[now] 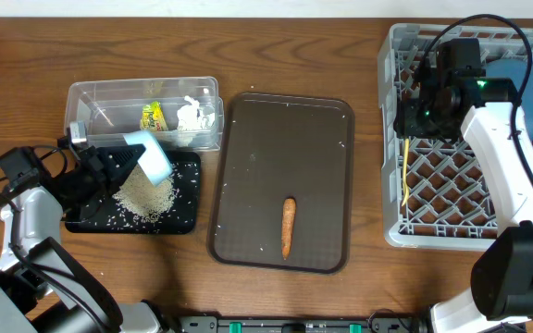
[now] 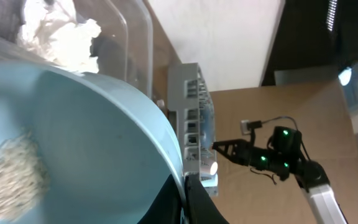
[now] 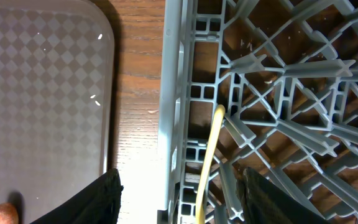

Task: Sort waste into correct bins and load items into the dishwasher rack
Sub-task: 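Carry the bowl left and tip the rice onto the black tray, then bring the empty bowl back and set it on the brown tray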

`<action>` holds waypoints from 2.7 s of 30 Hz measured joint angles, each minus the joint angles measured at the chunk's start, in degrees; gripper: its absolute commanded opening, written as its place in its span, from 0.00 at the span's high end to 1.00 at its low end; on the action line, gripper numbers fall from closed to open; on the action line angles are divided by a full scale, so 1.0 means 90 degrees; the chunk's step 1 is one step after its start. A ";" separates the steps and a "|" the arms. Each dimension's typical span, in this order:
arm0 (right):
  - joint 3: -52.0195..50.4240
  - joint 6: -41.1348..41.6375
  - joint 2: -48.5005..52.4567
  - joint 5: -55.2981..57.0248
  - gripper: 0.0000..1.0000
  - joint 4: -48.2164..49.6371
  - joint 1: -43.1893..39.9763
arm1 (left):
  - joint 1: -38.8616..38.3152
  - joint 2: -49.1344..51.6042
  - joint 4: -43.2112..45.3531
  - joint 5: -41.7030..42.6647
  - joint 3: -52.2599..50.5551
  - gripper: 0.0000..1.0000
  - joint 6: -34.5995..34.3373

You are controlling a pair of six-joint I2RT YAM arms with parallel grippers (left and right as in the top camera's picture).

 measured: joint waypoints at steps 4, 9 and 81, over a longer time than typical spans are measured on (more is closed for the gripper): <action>0.0000 -0.0002 0.0000 0.0000 0.40 0.0000 0.0000 | 0.0000 -0.0002 -0.0029 0.0177 0.0000 0.94 0.0114; 0.0000 0.0000 0.0000 0.0000 0.40 0.0000 0.0000 | 0.0000 -0.0005 -0.0017 0.0279 0.0000 0.94 0.0134; 0.0002 0.0000 0.0000 0.0022 0.39 0.0075 0.0000 | -0.7220 0.0452 0.4957 -0.7446 -0.0005 0.93 -0.1316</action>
